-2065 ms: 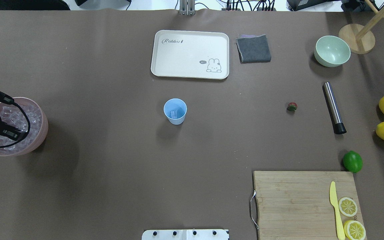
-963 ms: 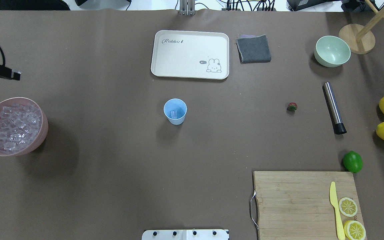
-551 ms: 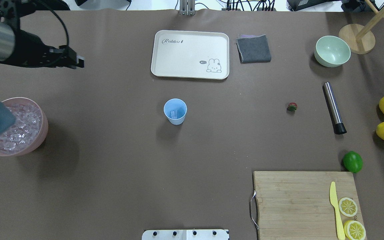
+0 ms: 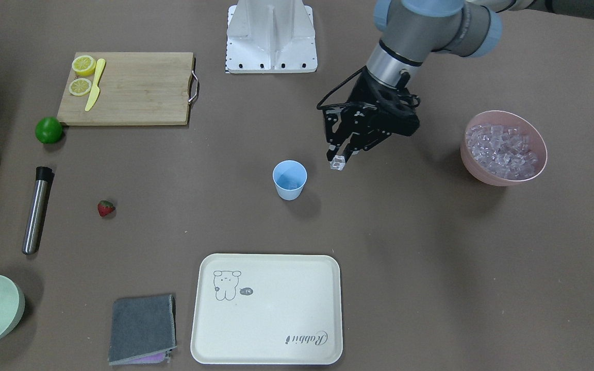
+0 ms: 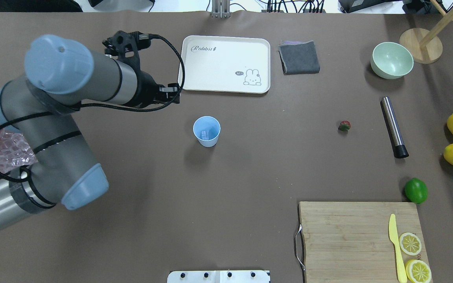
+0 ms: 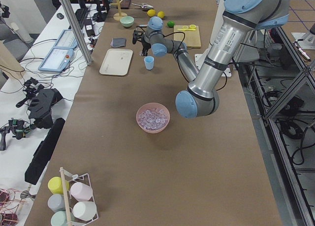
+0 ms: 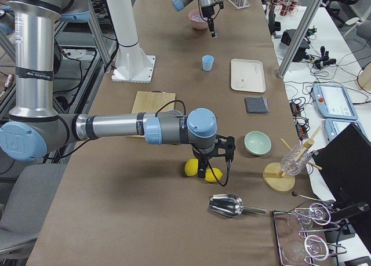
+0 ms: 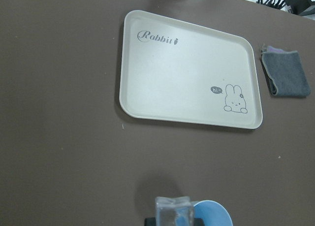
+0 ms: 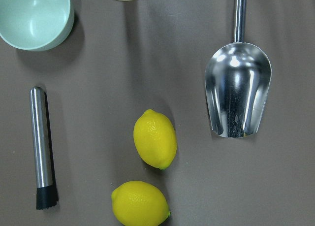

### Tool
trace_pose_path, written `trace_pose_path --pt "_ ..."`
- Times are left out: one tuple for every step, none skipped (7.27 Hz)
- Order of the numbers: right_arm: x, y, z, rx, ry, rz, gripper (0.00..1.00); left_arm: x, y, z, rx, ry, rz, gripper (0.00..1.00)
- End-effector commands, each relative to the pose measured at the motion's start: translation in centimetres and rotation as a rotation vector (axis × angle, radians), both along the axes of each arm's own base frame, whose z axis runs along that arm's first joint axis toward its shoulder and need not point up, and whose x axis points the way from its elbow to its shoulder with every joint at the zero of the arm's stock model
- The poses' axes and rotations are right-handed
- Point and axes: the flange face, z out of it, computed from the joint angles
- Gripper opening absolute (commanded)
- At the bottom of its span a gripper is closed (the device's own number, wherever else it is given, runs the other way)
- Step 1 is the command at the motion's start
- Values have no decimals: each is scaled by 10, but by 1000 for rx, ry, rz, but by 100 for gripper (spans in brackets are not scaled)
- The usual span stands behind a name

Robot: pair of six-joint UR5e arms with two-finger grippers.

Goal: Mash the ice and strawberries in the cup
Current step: 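Lift the ice cube with the left gripper and carry it over the blue cup, then open the left gripper to drop the ice cube into the blue cup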

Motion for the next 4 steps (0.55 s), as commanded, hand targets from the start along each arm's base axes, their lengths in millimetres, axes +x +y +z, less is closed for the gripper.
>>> trace_pose_path --pt "0 0 0 -1 -1 0 100 56 15 -14 -31 2 5 0" --pt "0 1 1 -2 0 0 100 87 35 -7 -4 -4 -4 0" --pt "0 0 1 -3 0 1 100 99 42 -5 20 -5 -30 0" --pt "0 0 0 -2 -2 1 100 104 39 3 14 -25 -32 0"
